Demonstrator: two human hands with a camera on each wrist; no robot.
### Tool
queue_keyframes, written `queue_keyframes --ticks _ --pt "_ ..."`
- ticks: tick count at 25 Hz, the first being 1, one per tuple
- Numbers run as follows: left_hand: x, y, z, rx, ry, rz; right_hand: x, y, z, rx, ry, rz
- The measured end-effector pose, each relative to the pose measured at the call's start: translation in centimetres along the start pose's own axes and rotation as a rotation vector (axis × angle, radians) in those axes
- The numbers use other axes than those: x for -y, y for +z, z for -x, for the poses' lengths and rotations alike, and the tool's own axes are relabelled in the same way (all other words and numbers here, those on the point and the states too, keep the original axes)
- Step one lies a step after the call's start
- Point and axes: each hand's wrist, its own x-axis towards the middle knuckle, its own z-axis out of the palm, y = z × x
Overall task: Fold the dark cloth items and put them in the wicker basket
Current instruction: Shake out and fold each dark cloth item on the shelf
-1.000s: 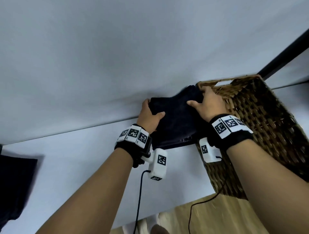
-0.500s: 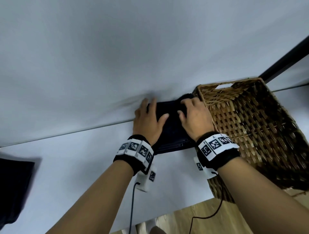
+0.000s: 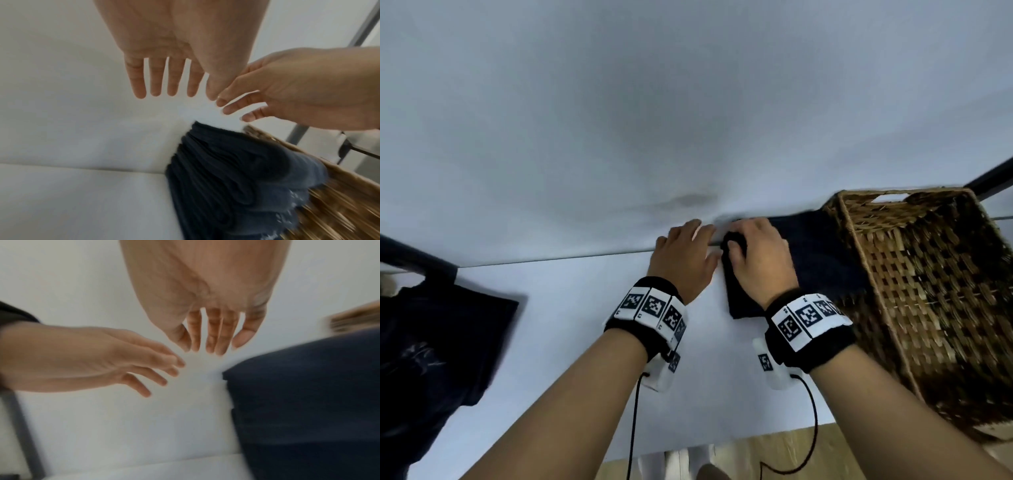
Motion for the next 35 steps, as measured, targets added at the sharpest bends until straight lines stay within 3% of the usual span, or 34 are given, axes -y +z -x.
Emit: queue_keyframes --ticks 4,10,14,17,20,22,28,32,35 --pt "9.8 -4.2 7.1 -0.023 -0.242 -0.052 10.8 6.6 1.8 0.275 -0.154 -0.174" --pt "22.3 -6.2 19.3 -0.101 -0.605 -0.255 23.3 16.3 6.4 0.632 -0.286 -0.238" --pt "26.6 -5.3 24.4 -0.051 -0.683 -0.332 28.8 21.1 8.7 0.750 -0.264 -0.300" --pt "28.8 -5.1 26.6 -0.154 -0.742 -0.324 31.5 23.6 9.8 0.831 -0.279 -0.259" --pt "29.7 -5.9 27.8 -0.204 -0.881 -0.134 33.0 24.8 10.6 0.818 -0.340 -0.248" --pt "30.3 -6.2 28.0 -0.274 -0.896 0.008 33.5 25.1 10.9 0.762 -0.358 -0.231" --pt "30.3 -8.0 28.0 -0.684 -0.890 0.443 34.1 24.0 11.3 0.636 -0.309 -0.404" --pt "26.7 -13.2 25.7 -0.928 -0.794 1.033 34.6 16.9 10.4 0.703 -0.184 -0.713" --pt "22.0 -18.3 23.4 -0.899 -0.628 1.289 34.8 9.0 9.4 0.587 -0.205 -0.736"
